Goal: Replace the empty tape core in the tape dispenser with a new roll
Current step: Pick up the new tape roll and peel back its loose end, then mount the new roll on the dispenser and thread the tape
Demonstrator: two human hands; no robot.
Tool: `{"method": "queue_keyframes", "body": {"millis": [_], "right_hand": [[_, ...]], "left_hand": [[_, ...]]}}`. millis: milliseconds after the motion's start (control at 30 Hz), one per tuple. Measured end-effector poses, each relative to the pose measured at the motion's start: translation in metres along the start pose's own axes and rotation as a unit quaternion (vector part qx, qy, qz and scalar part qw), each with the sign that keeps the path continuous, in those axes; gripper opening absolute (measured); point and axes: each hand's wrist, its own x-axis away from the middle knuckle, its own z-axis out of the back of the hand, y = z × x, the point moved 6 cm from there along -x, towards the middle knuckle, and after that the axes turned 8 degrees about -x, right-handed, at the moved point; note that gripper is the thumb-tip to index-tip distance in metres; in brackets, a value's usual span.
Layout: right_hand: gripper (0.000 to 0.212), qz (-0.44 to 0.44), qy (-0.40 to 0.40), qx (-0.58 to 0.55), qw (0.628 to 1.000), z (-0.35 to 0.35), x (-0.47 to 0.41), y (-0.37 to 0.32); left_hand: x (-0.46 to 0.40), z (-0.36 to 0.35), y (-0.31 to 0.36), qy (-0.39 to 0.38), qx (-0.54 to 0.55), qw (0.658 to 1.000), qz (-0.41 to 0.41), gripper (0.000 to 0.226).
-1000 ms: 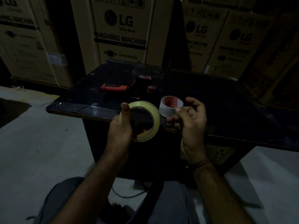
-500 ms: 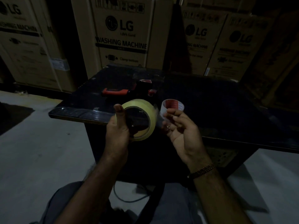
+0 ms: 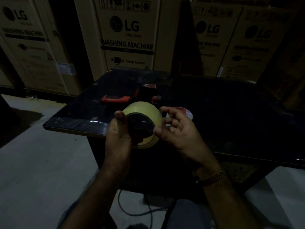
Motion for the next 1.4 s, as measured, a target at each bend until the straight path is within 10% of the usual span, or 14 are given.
{"method": "queue_keyframes", "body": {"millis": [367,967,1400], "right_hand": [[0.065,-0.003,0.013,0.077,0.997,0.019,-0.079,-0.032],[0.074,-0.227,0.096,0.098,0.964,0.065,-0.137,-0.143],[0.075,-0.33,0.094,0.078,0.936,0.083,-0.168,-0.128]], "left_hand": [[-0.071,-0.018,0.008,-0.002,-0.058,0.997,0.041,0.103],[-0.105,-0.005,0.059,0.009,-0.248,0.93,0.27,0.058],[-0.093,-0.058,0.069,-0.061,-0.111,0.87,0.476,0.027]]}}
